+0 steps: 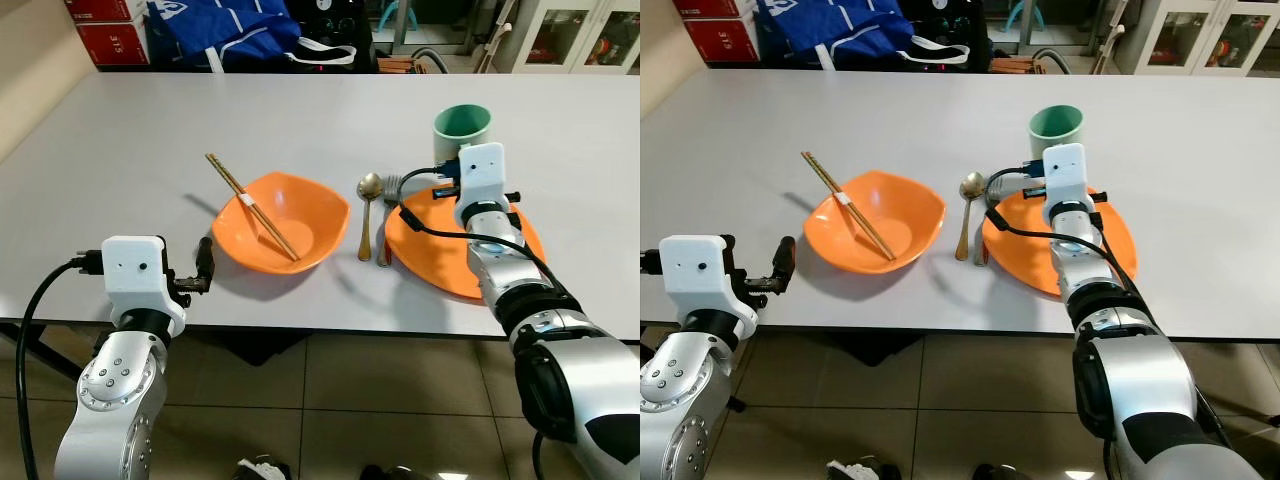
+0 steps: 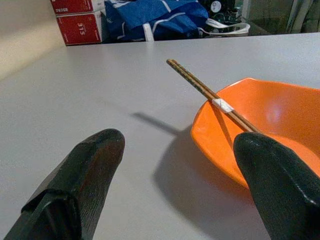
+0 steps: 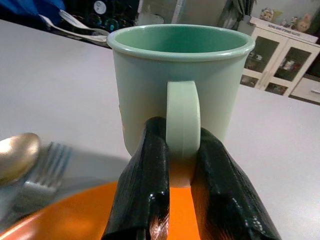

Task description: Setting the table

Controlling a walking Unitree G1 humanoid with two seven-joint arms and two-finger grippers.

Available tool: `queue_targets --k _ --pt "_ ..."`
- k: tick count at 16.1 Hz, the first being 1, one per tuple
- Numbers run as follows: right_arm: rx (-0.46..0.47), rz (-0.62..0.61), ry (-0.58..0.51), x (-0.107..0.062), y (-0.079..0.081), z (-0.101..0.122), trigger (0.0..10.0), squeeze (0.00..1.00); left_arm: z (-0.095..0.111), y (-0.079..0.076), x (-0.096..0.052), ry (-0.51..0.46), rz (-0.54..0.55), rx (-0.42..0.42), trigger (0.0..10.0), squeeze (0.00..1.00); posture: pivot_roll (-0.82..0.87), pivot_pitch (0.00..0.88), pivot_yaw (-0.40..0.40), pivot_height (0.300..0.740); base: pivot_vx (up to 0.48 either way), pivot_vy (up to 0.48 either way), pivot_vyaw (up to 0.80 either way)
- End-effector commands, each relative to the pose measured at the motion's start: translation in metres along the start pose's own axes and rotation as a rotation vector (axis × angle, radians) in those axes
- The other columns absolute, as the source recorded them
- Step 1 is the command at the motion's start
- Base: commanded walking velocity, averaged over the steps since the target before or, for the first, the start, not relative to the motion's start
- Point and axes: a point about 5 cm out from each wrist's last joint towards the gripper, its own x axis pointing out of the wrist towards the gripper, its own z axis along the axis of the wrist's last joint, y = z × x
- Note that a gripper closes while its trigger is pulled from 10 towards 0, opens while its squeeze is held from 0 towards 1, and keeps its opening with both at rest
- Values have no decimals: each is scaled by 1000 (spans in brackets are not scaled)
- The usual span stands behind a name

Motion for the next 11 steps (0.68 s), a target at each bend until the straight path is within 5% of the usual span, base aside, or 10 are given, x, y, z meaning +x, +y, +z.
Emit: queue_targets --k 1,11 --pt "1 16 -61 6 4 18 10000 0 2 0 -1 -4 -2 5 10000 0 60 65 45 740 375 0 0" --pt "13 43 -76 8 13 25 10000 0 2 -3 2 -5 -19 45 10000 0 59 71 44 740 440 0 0"
